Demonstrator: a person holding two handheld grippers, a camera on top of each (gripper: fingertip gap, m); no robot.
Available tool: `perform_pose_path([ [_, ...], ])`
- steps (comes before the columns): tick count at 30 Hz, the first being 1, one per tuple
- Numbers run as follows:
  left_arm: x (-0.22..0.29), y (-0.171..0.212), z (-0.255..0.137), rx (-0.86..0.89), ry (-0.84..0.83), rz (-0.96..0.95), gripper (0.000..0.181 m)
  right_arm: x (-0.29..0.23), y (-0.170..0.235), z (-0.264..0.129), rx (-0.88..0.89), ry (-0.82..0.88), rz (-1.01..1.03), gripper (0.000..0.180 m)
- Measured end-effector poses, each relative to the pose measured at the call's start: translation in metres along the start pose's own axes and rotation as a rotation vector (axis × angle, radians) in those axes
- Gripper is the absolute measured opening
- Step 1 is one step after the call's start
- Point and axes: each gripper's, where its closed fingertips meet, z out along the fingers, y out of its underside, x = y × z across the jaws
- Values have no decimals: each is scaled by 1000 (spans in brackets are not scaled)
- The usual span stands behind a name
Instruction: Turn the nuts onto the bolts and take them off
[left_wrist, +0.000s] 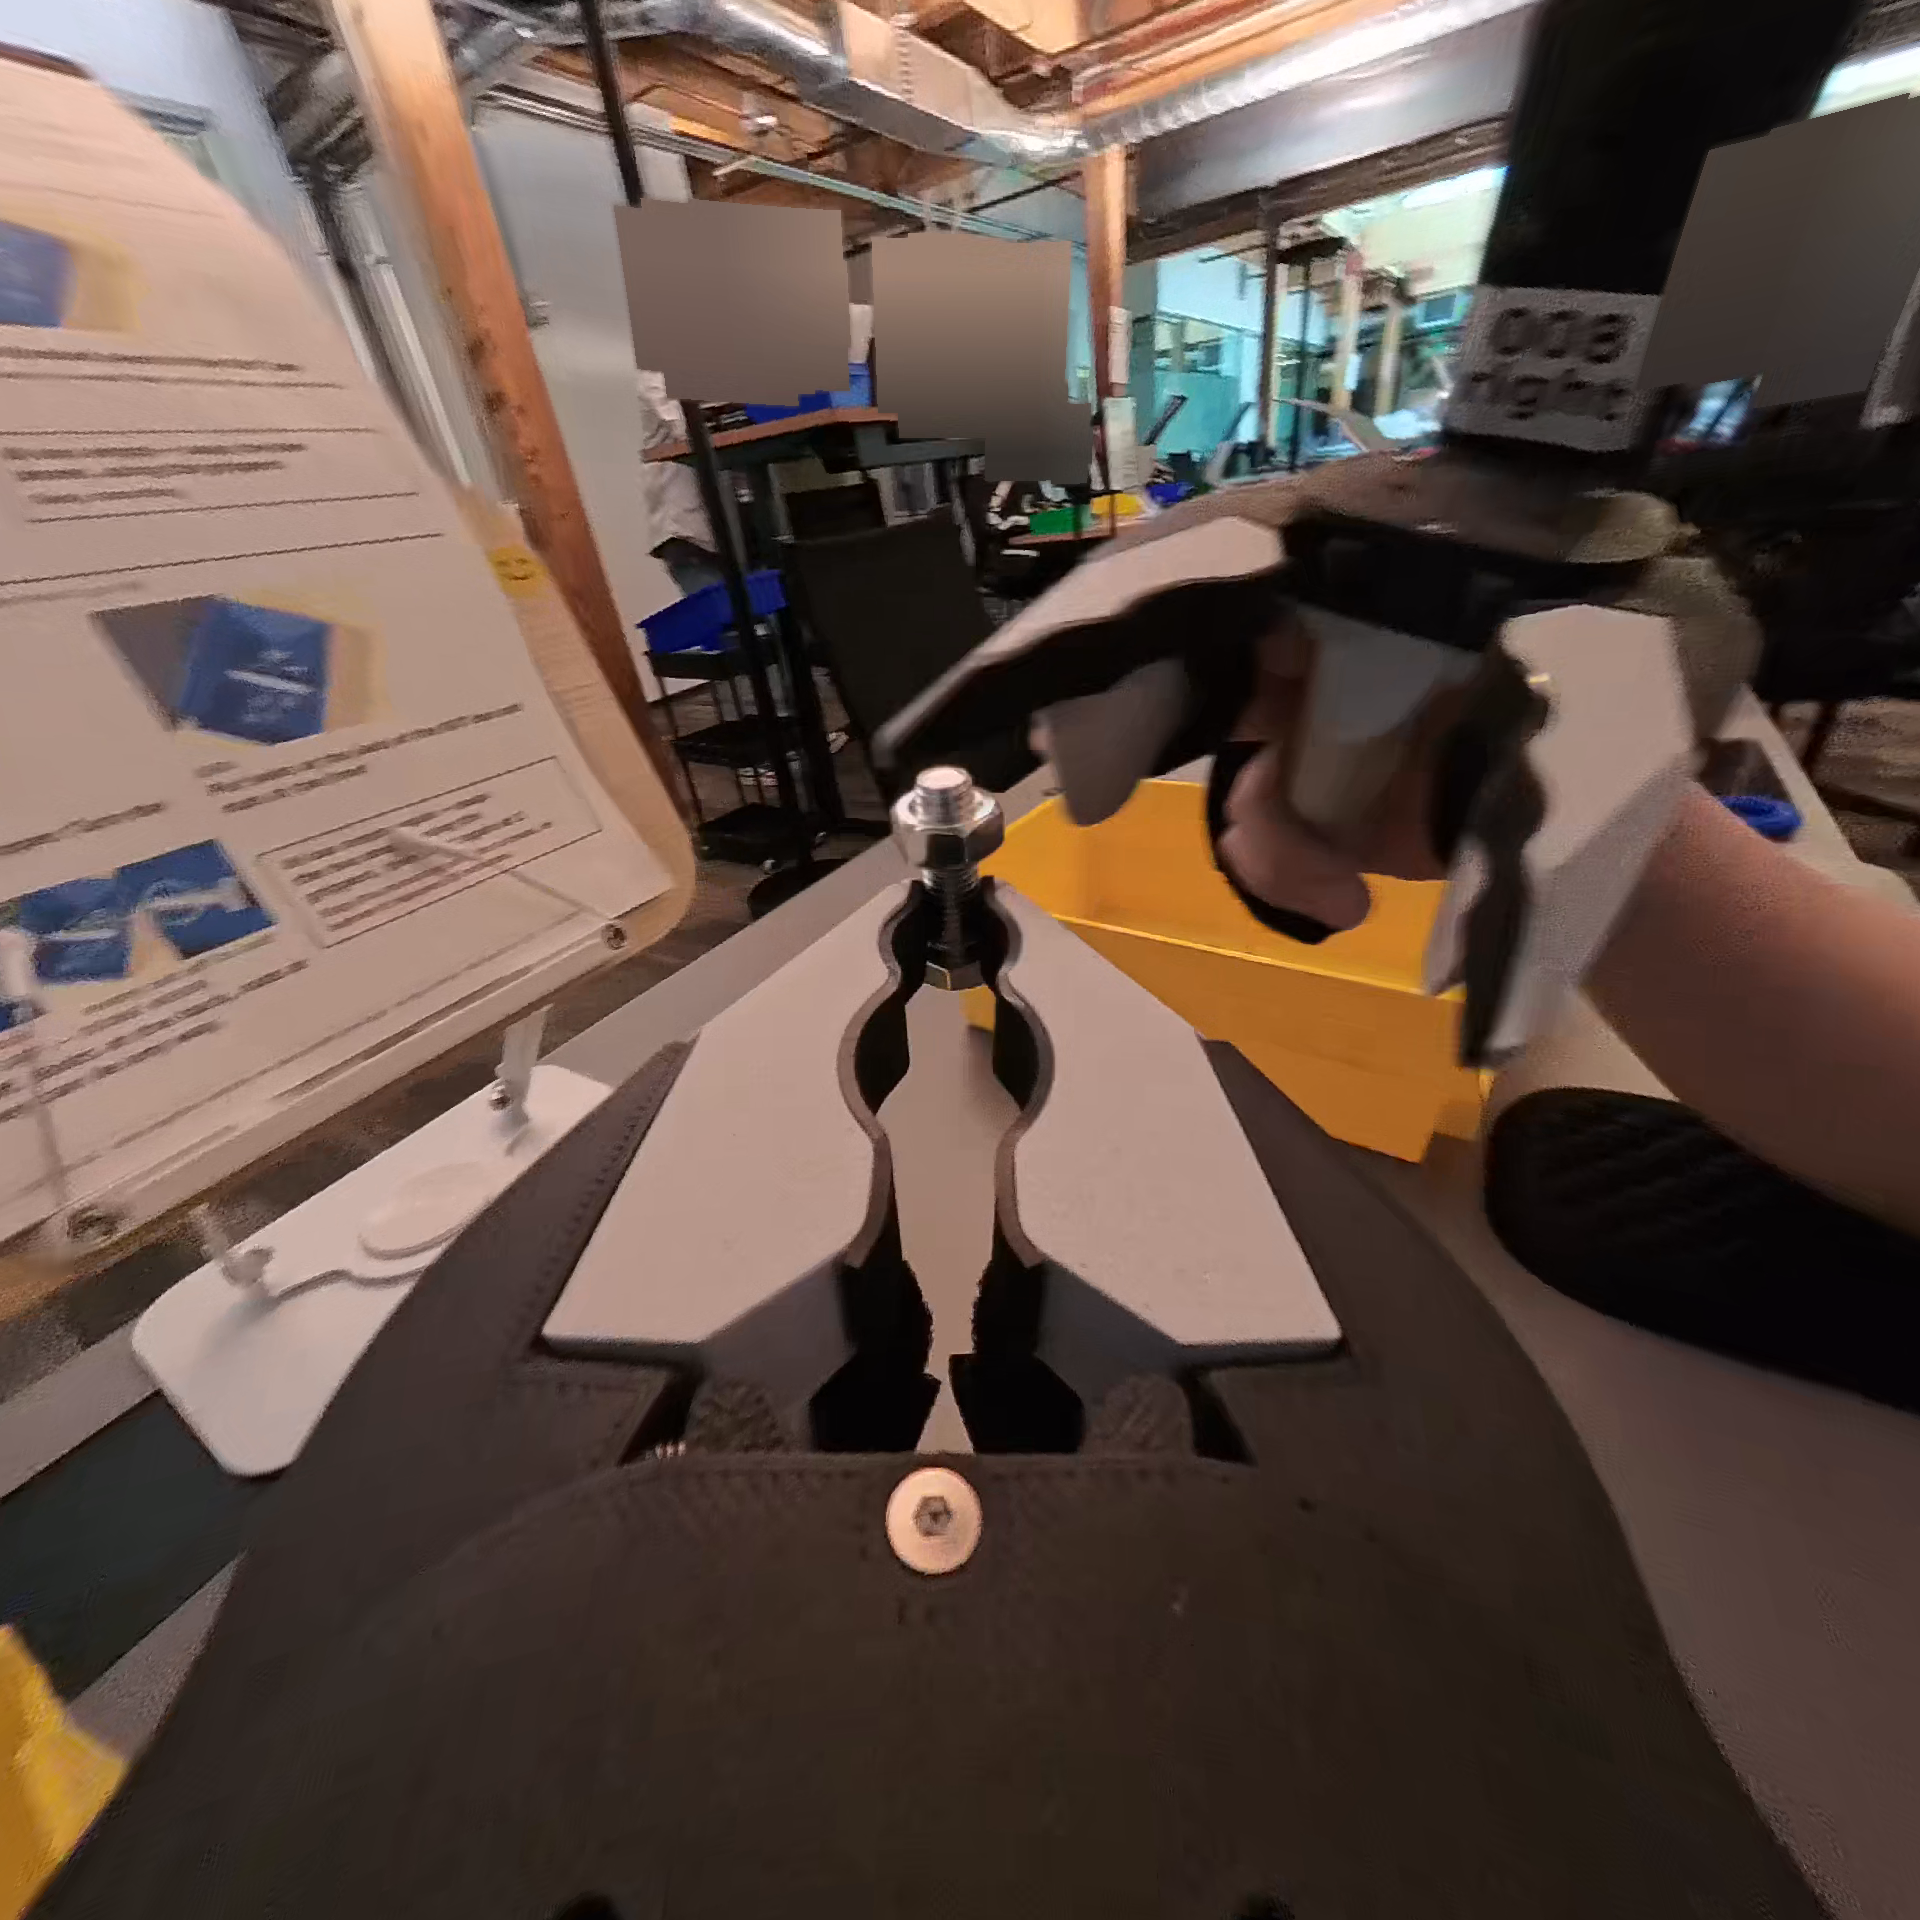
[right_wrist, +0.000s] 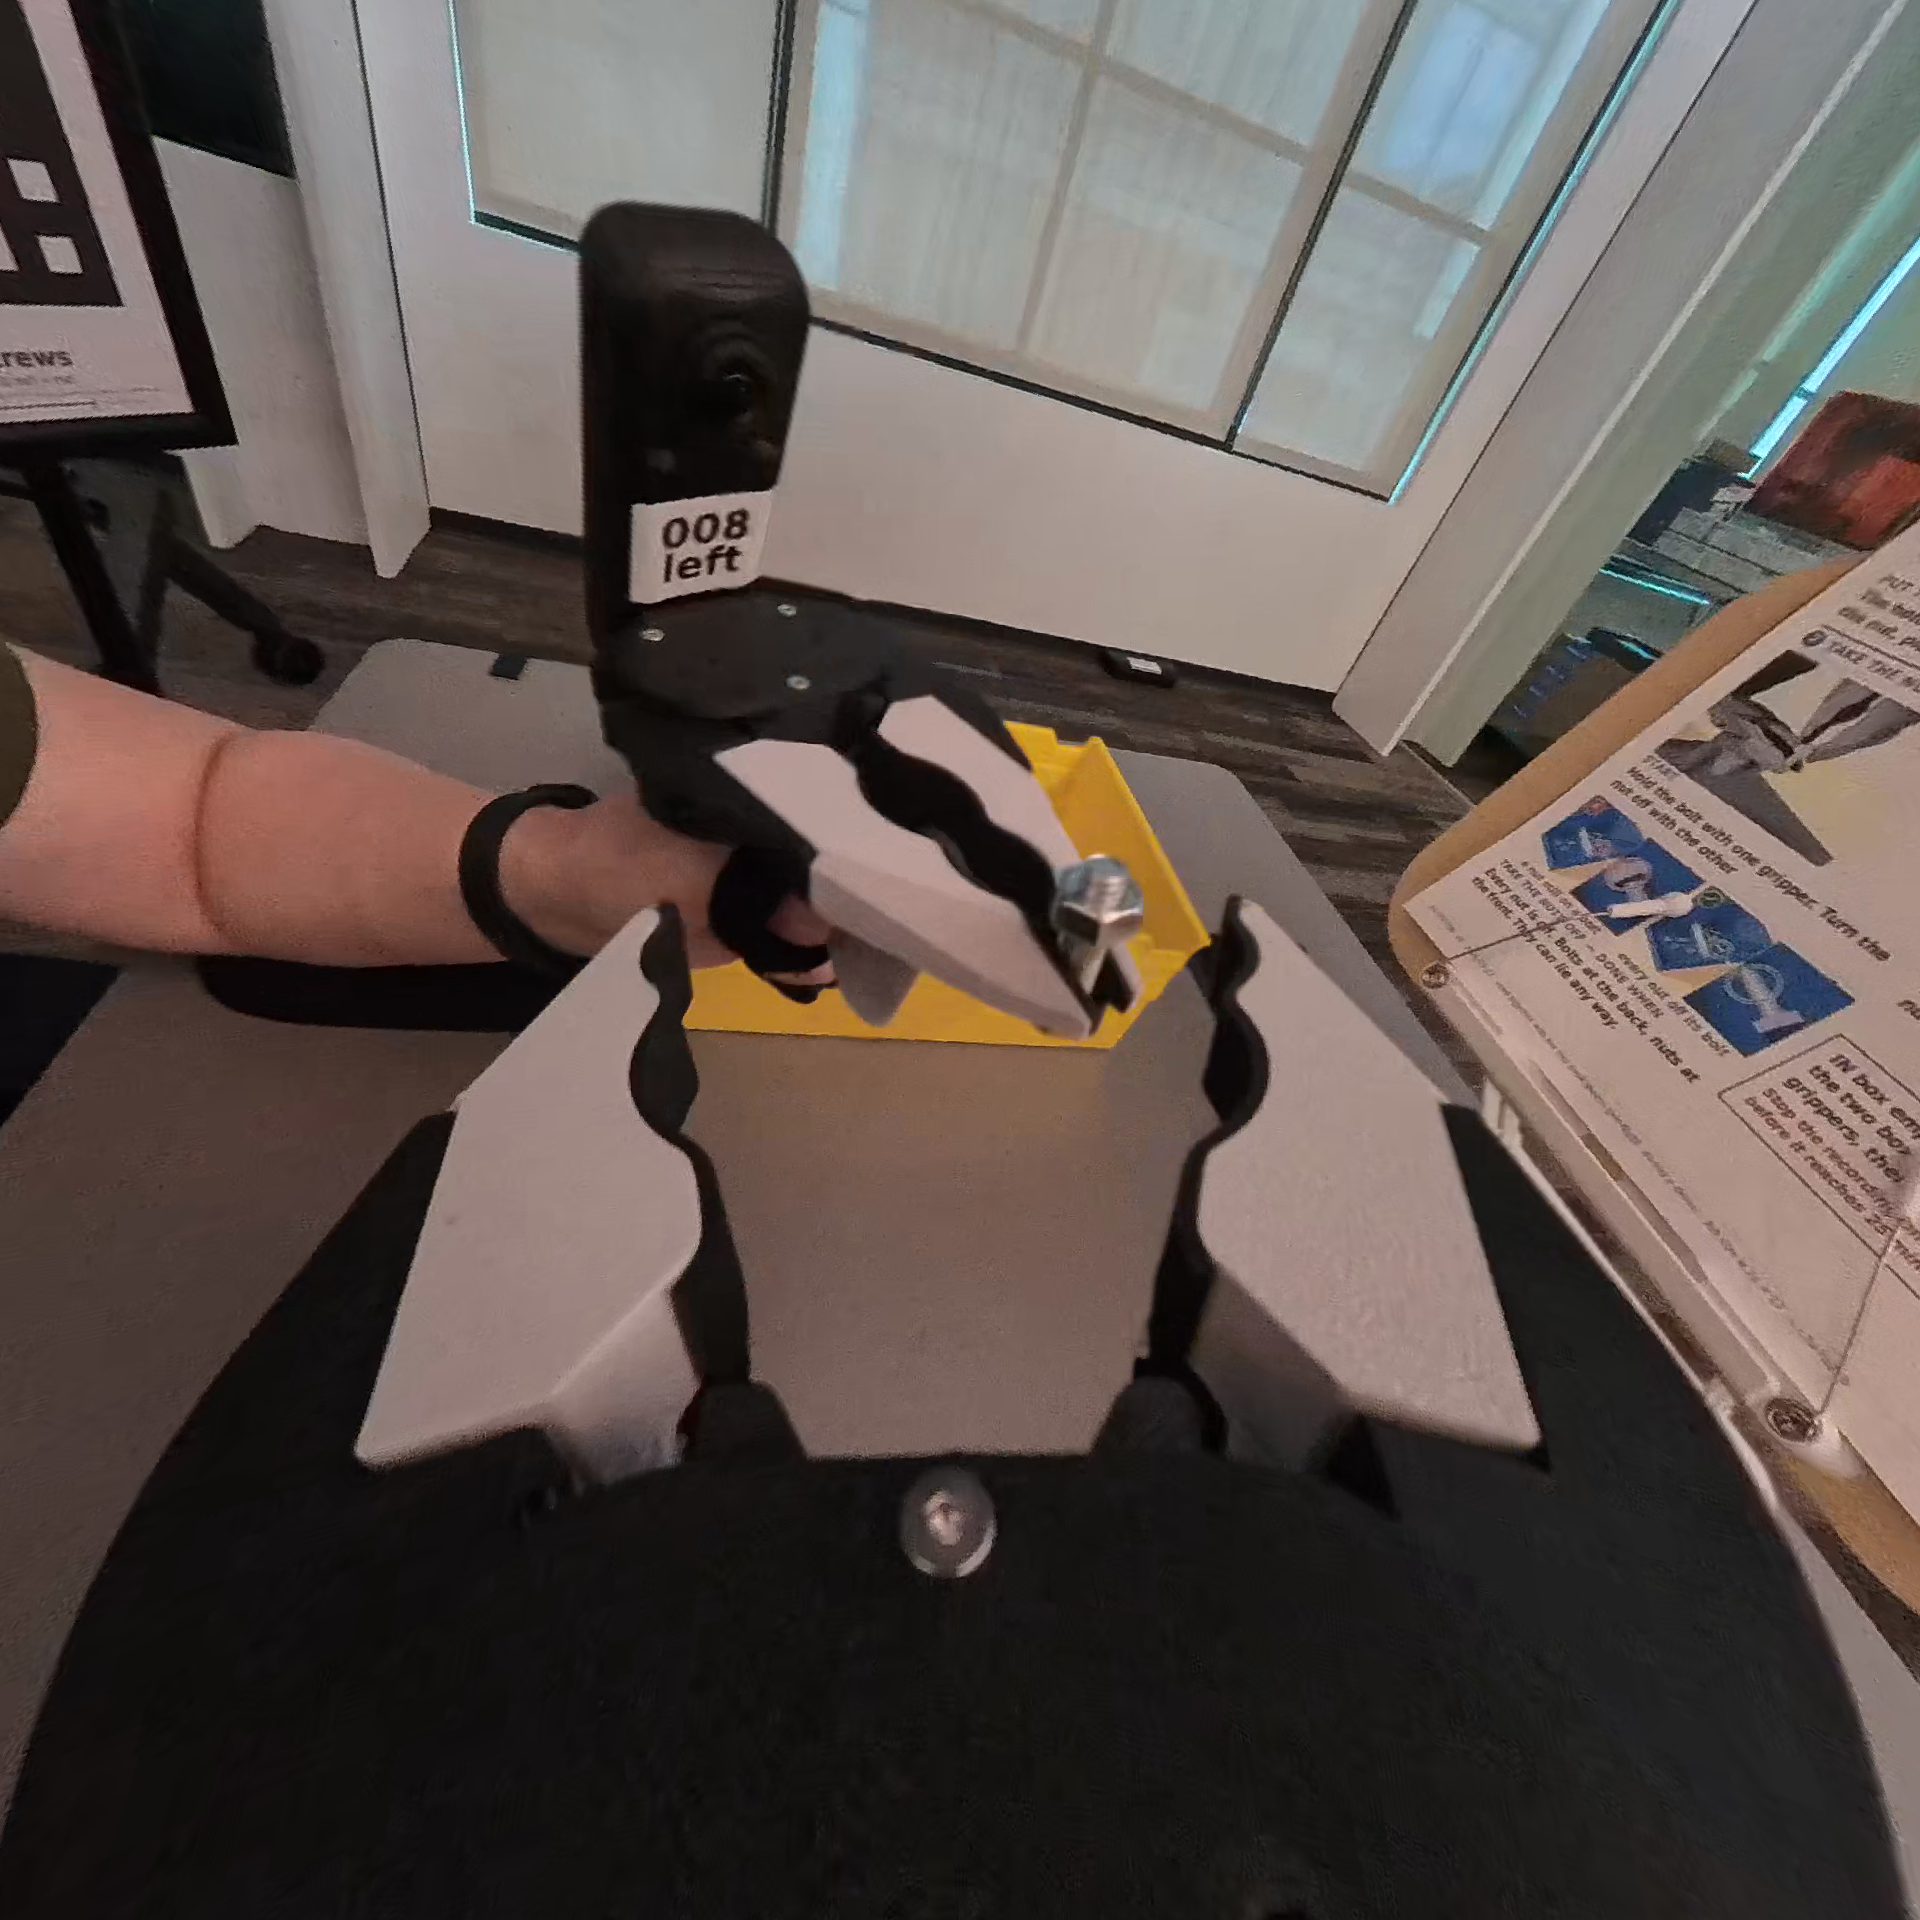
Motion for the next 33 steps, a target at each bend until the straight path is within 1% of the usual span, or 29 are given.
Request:
perform_pose_path([
  [3,9,5,6,-27,8,26,7,-12,10,9,-39,-74,8,101],
  [4,4,5,4,-26,-14,27,7,-15,8,10,-53,-74,-15,107],
  [5,-3,4,2,-20,-39,18,7,-15,12,7,-78,-67,-48,106],
  [6,-14,3,-2,-21,-73,-5,7,-30,14,-2,-123,-140,-78,70],
  [7,-24,3,-6,-28,-105,-29,7,-38,13,-6,-134,-182,-67,64],
  [10,-27,-4,-11,19,-70,-74,7,-24,1,-10,-95,-96,-56,65],
  [12,-19,-3,-7,2,-50,-55,7,-11,0,-10,-70,-46,-32,64],
  [13,-13,-1,-5,-6,-36,-37,7,-4,0,-10,-56,-14,-14,61],
  [17,3,4,3,-28,18,-26,7,18,-7,-10,50,49,115,24],
  [18,4,5,3,-34,21,-26,7,22,-8,-12,83,59,145,21],
  [21,8,4,4,-36,32,-21,7,27,-6,-11,107,50,194,20],
  [27,15,5,5,-48,60,-9,7,23,0,-6,86,47,142,8],
  [33,22,3,6,-36,94,-22,9,25,0,-13,76,4,203,7],
])
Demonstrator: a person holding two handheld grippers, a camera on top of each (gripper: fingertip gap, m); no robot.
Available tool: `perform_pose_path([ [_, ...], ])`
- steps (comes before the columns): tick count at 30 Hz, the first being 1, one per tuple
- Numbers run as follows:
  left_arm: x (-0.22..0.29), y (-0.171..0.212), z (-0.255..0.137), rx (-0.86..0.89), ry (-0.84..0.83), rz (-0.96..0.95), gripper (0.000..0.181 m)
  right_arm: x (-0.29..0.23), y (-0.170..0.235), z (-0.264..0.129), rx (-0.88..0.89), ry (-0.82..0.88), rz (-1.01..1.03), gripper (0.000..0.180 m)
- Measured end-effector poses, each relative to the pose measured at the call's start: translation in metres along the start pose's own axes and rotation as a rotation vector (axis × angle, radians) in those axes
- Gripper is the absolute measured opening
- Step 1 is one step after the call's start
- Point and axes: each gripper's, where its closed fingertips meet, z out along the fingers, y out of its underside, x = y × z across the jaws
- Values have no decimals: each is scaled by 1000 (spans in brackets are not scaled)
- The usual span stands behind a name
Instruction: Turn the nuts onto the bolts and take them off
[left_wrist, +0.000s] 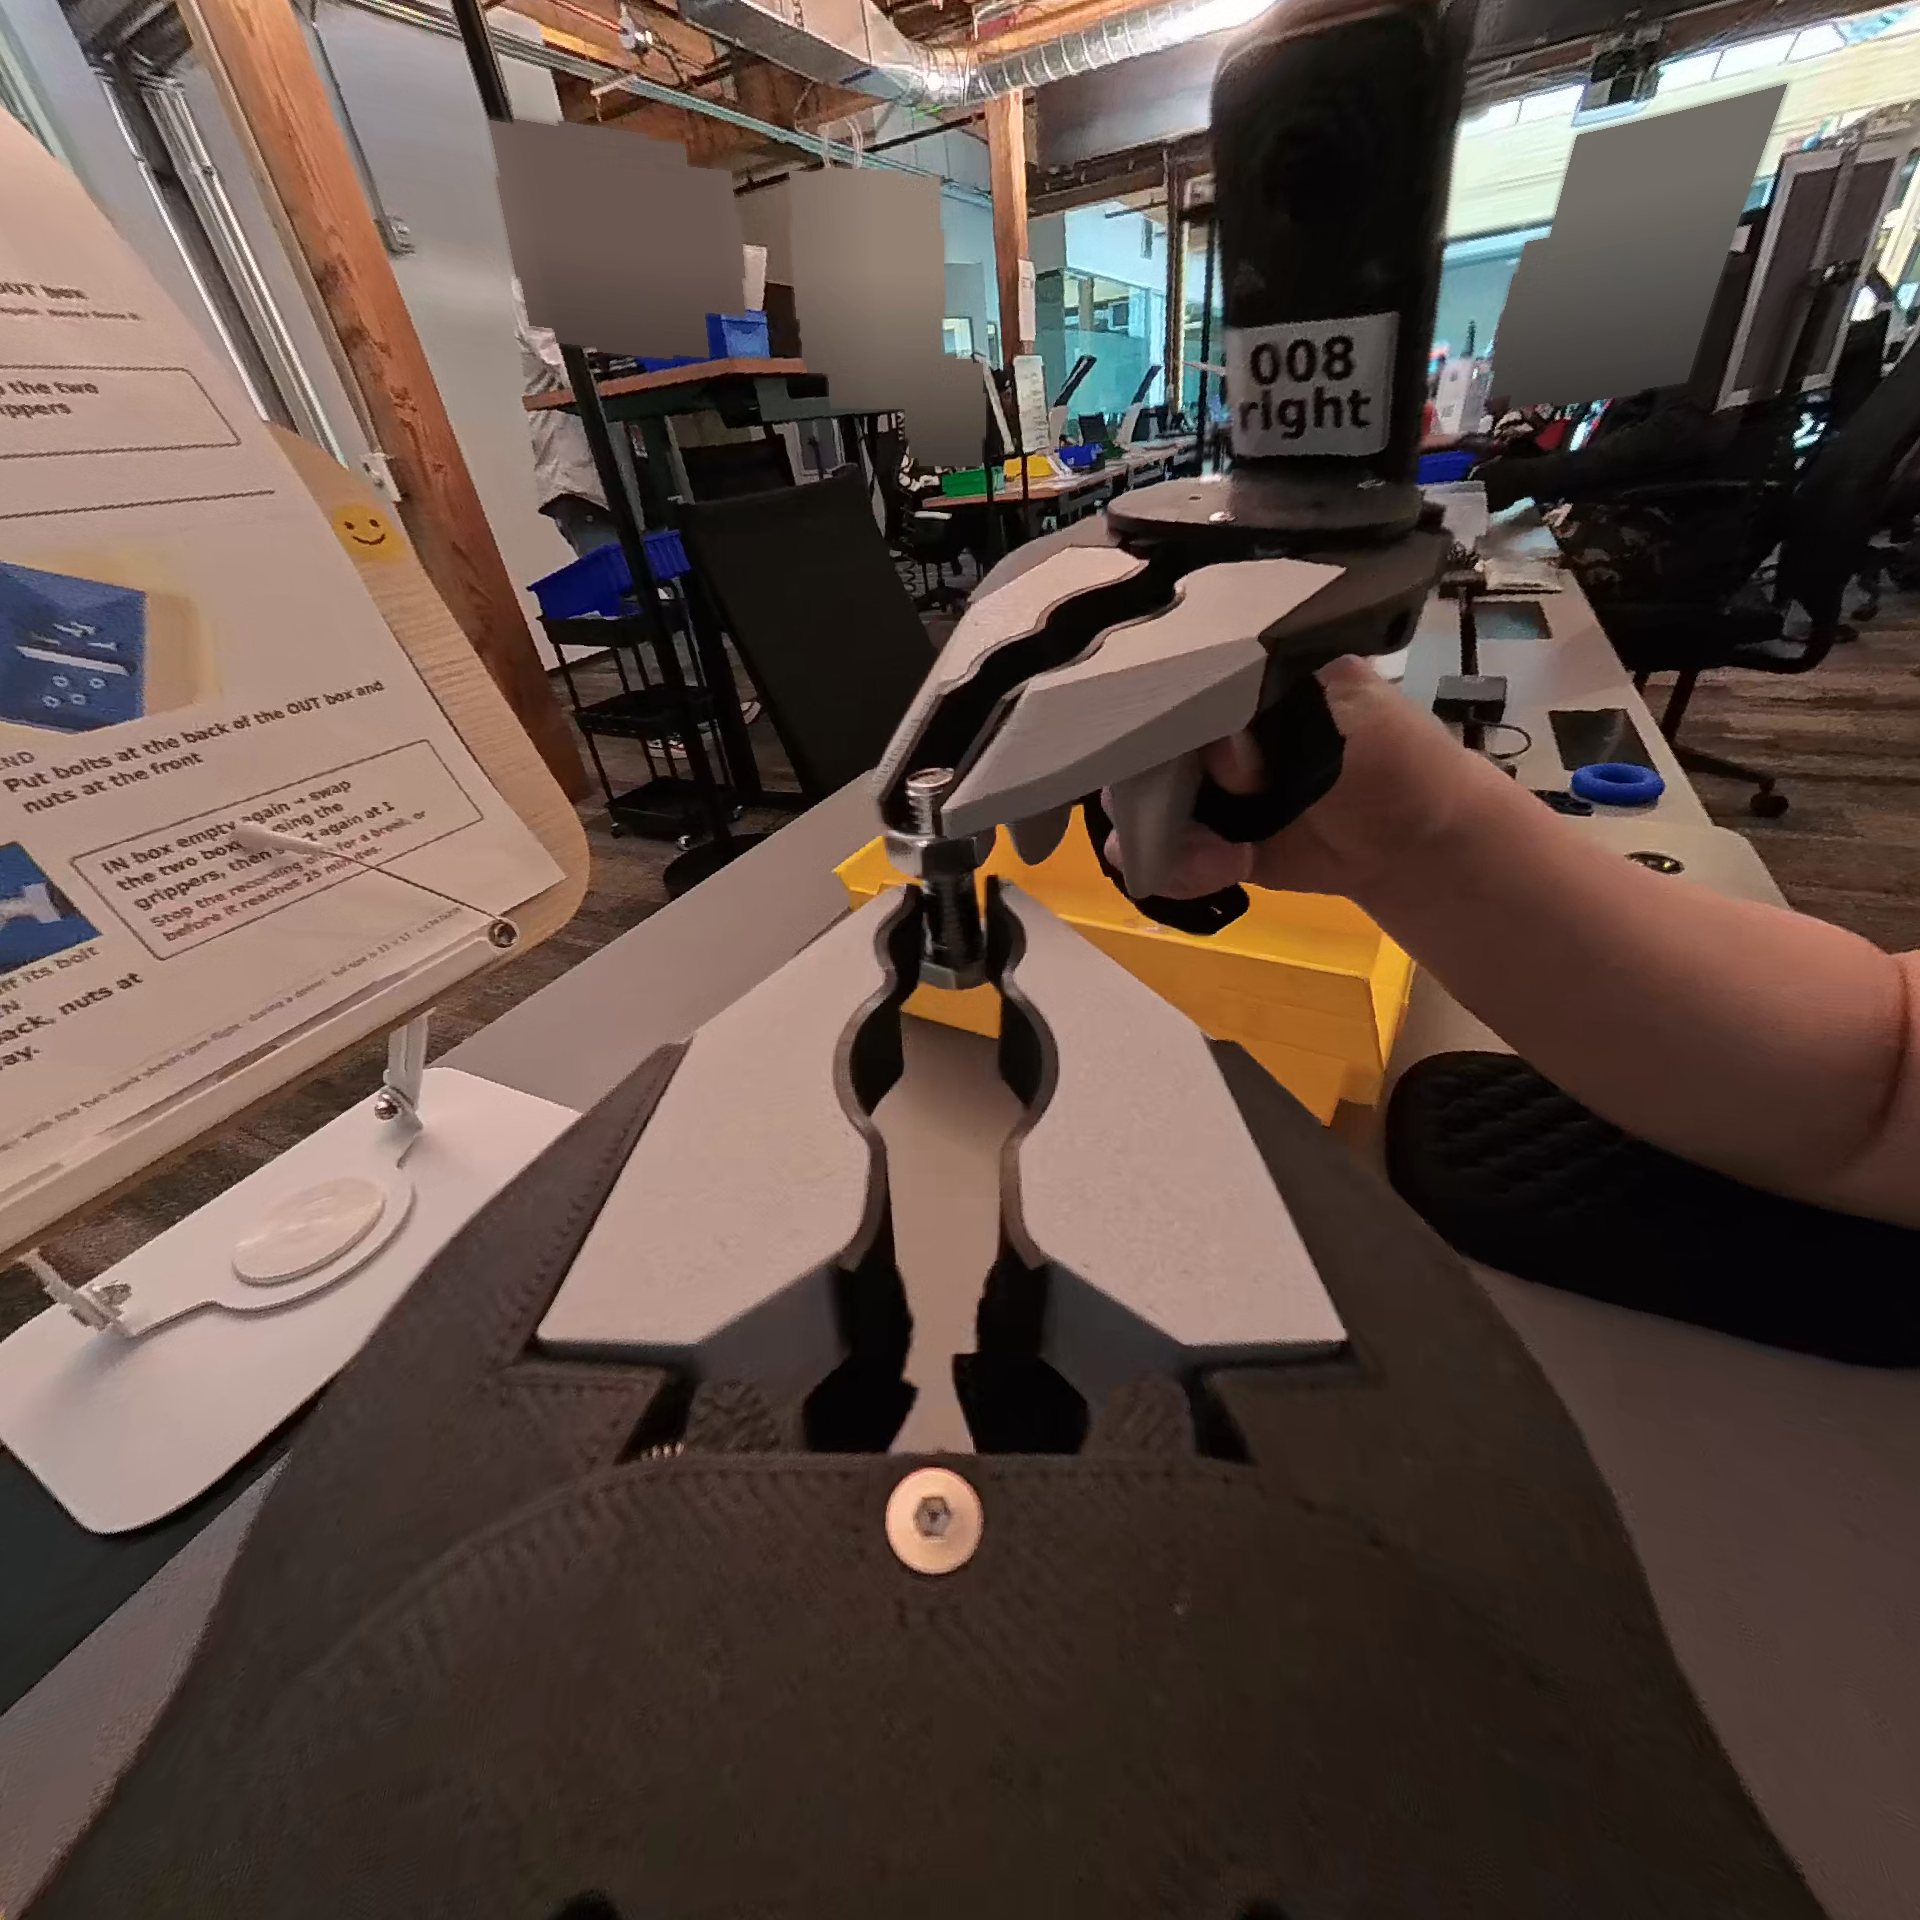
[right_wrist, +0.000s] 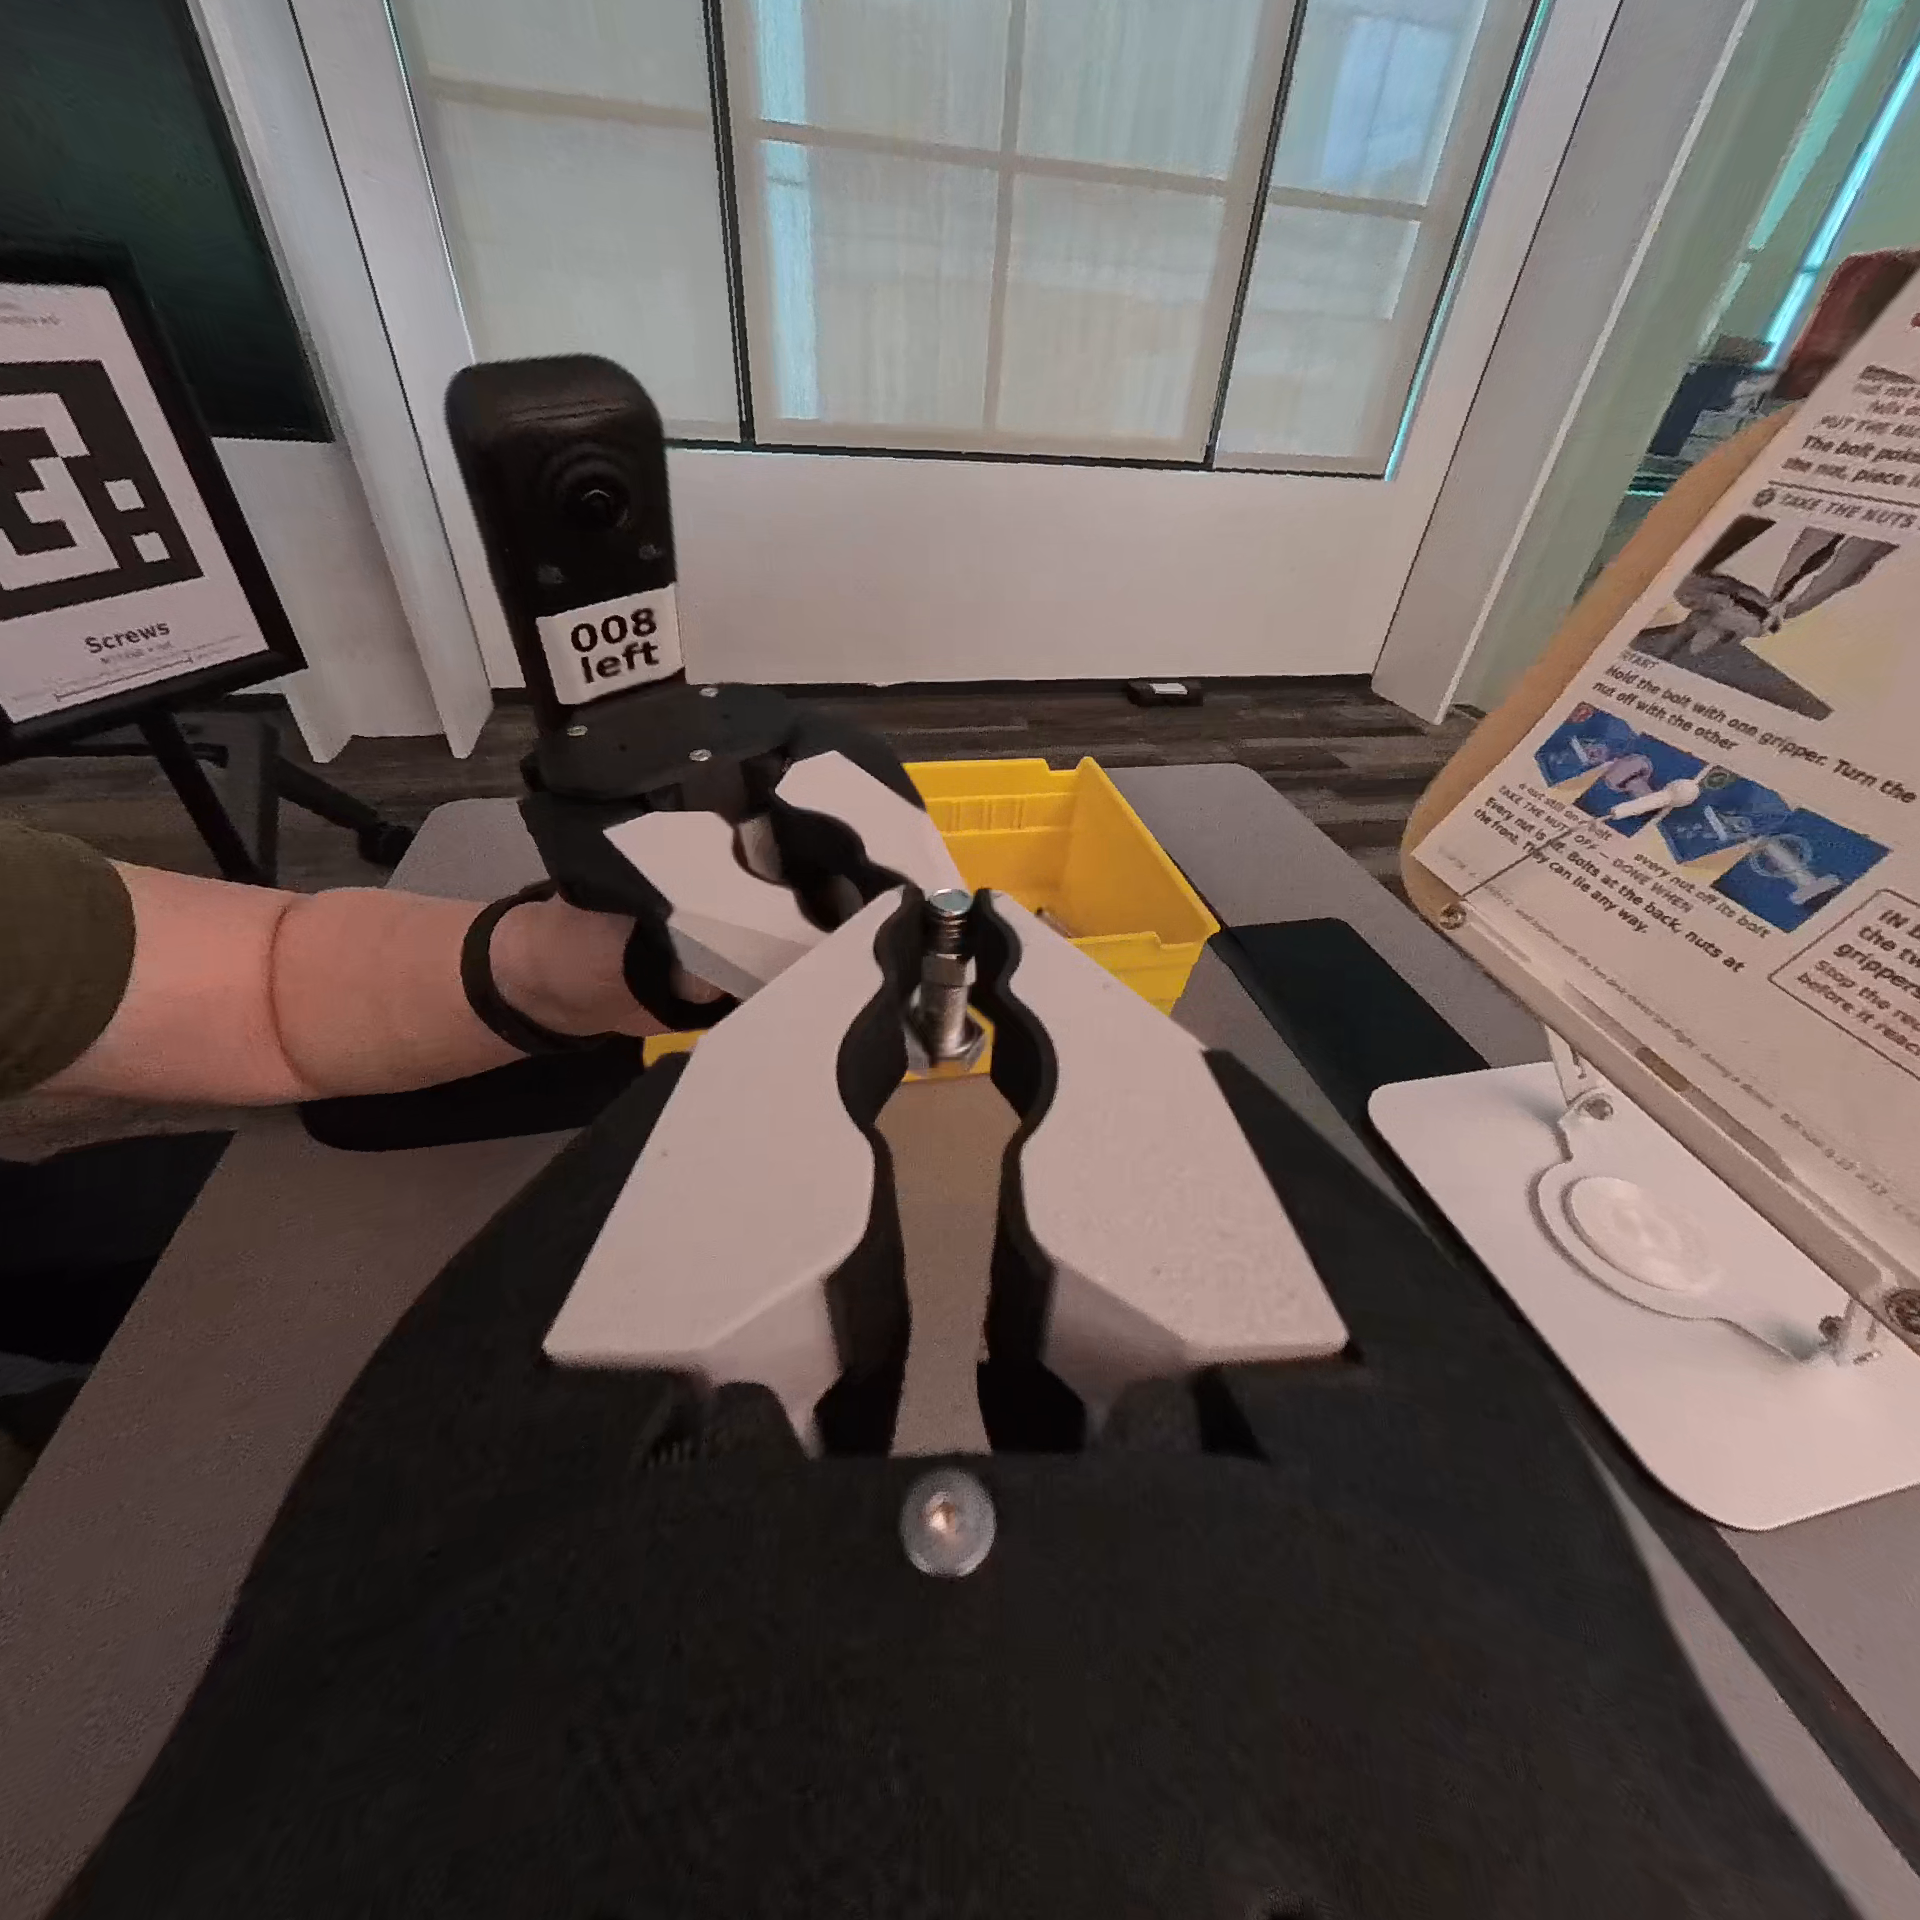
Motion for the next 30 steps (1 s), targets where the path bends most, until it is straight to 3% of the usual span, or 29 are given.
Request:
perform_pose_path([
  [3,-3,-8,0,18,-34,-24,57,14,-2,-19,-63,72,9,7],
  [4,-3,-10,-1,14,-34,-36,62,27,0,-40,-133,129,11,7],
  [7,2,-17,-5,19,7,-63,57,79,41,-130,-425,434,116,7],
  [9,4,-19,-6,1,15,-57,54,103,94,-199,-636,611,336,7],
  [13,7,-19,-6,-31,3,-18,52,107,199,-273,-914,705,792,7],
  [17,7,-20,-7,-40,7,-29,51,97,248,-268,-988,563,983,7],
  [23,2,-21,-10,-43,3,-49,50,103,277,-260,-1071,532,984,8],
  [26,-3,-23,-13,-46,-13,-60,58,100,279,-260,-1121,532,973,14],
  [27,-8,-25,-16,-54,-28,-57,62,102,273,-259,-1113,541,951,22],
  [30,-29,-38,-37,-78,-101,-26,68,114,243,-255,-1017,621,842,23],
])
